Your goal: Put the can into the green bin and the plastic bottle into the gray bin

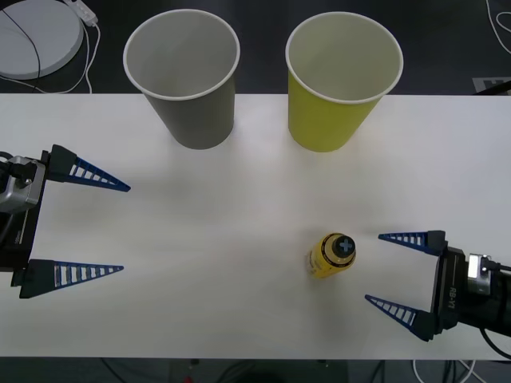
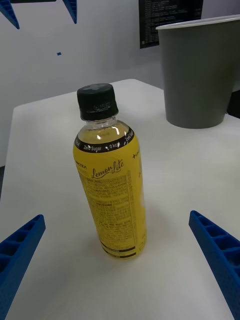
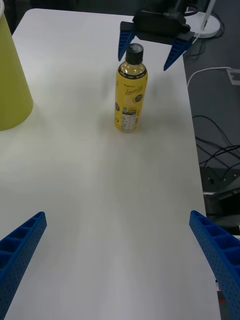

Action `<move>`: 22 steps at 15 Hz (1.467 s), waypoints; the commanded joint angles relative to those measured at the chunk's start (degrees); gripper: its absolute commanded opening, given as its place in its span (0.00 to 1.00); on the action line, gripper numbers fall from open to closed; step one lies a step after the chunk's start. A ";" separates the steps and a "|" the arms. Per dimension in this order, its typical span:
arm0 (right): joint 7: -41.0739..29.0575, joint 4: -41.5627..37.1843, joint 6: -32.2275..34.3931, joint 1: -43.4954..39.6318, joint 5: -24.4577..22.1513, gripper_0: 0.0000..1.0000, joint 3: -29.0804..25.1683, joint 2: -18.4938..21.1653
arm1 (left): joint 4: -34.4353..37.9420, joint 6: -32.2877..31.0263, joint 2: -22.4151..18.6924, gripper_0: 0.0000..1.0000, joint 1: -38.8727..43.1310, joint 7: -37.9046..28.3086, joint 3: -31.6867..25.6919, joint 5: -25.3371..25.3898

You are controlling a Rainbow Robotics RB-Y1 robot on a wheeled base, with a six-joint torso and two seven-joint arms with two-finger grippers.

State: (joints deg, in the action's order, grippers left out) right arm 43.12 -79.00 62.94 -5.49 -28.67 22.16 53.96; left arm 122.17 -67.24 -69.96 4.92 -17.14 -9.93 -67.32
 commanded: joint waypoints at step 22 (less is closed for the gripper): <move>4.78 -0.01 -9.77 11.38 1.07 1.00 12.65 -6.68 | 0.00 0.00 0.00 1.00 0.00 0.00 0.00 0.00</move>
State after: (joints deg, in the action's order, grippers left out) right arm 47.90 -79.03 53.19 5.75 -27.60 34.61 47.41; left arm 122.17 -67.24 -69.96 4.92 -17.14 -9.93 -67.32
